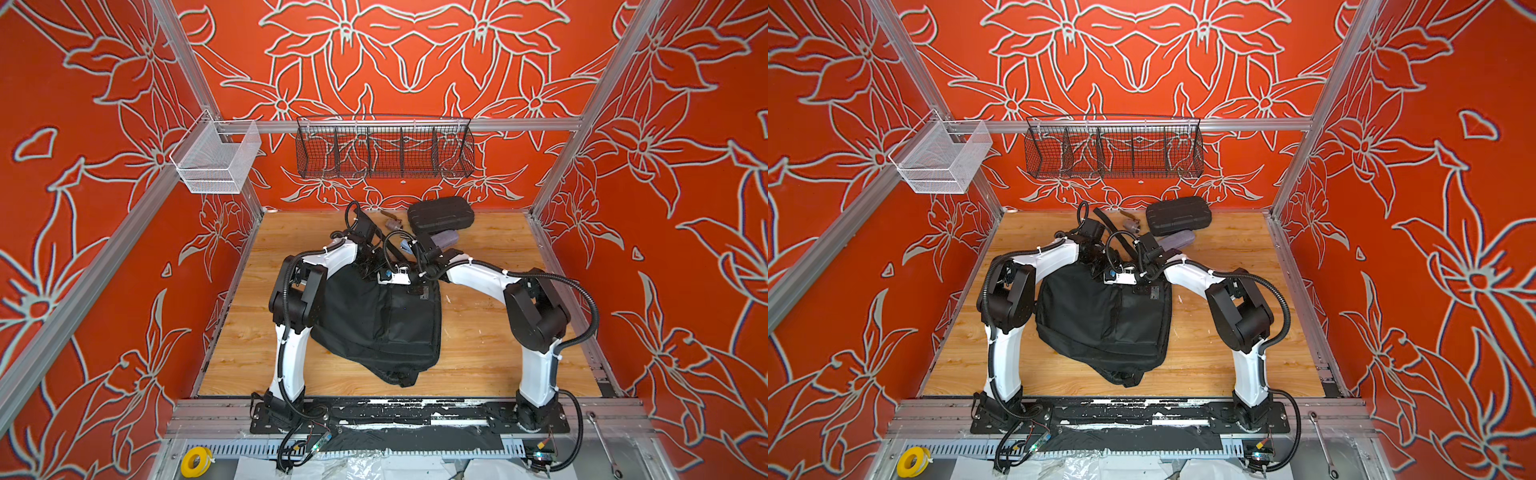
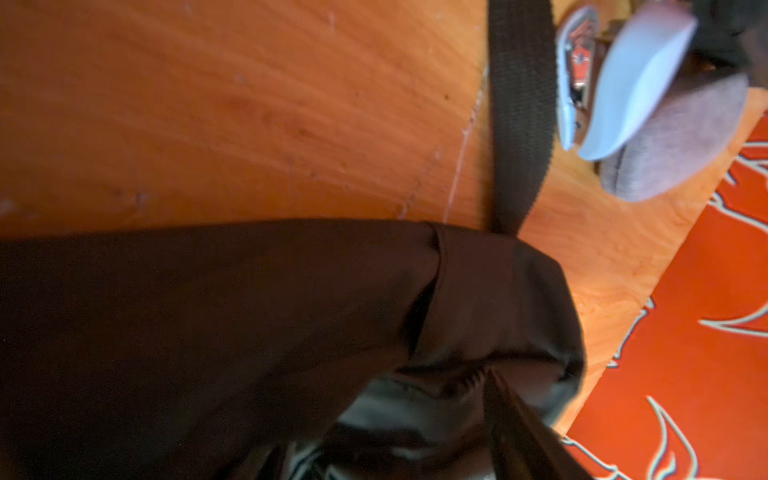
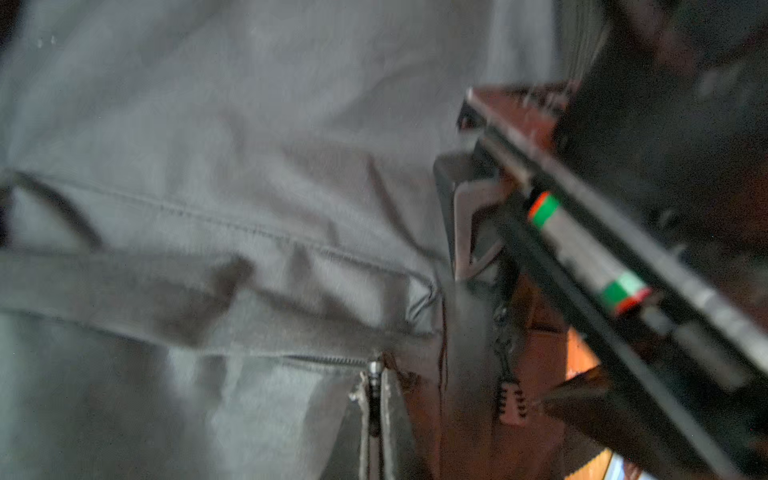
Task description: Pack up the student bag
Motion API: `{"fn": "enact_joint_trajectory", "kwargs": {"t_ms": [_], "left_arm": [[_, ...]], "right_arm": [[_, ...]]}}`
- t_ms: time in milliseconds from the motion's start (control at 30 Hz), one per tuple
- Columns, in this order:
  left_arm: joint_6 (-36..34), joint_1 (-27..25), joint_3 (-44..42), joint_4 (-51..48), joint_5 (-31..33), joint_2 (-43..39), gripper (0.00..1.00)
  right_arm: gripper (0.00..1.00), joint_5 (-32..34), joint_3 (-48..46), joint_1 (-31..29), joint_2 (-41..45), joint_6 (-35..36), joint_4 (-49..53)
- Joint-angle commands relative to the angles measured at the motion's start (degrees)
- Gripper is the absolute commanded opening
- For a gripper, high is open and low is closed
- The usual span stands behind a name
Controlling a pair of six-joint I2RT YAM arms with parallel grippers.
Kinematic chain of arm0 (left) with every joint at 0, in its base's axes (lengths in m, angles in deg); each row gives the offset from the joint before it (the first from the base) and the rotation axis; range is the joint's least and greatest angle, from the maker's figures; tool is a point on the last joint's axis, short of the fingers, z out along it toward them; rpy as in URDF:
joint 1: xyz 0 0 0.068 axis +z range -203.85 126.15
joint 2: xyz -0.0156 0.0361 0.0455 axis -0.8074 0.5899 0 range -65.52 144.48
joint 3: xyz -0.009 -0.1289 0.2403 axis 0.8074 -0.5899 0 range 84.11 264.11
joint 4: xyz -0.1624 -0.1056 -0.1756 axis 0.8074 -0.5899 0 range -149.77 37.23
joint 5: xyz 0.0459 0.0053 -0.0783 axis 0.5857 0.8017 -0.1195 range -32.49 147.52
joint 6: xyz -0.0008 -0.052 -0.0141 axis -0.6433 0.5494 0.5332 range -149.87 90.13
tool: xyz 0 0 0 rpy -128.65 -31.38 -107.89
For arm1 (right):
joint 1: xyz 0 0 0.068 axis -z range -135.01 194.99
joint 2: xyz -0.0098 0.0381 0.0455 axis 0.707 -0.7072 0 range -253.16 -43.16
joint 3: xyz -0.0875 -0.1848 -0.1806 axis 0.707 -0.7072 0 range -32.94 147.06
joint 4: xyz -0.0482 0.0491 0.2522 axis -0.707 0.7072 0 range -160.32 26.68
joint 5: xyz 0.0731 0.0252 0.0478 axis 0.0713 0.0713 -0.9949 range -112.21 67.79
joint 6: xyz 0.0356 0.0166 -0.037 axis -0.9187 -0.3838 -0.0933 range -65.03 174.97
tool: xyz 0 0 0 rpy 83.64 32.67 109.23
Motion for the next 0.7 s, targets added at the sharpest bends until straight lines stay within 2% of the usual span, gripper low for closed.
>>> {"fn": "enact_joint_trajectory", "kwargs": {"t_ms": [0,167,400,667], "left_arm": [[0.7,-0.2,0.4,-1.2,3.4,1.4,0.66],[3.8,-0.1,-1.1,2.4,5.3,1.5,0.61],[6.6,0.8,-1.3,5.1,5.5,3.7,0.40],[6.3,3.7,-1.0,5.7,6.6,4.7,0.37]], "right_arm": [[0.00,-0.5,1.4,-1.6,-1.1,-1.9,2.1],[0.00,-0.8,0.4,-3.2,-0.4,-1.2,2.5],[0.00,-0.6,0.7,-5.6,-0.2,-0.4,6.8],[0.00,-2.3,-1.2,-6.8,1.0,-2.0,13.8]]}}
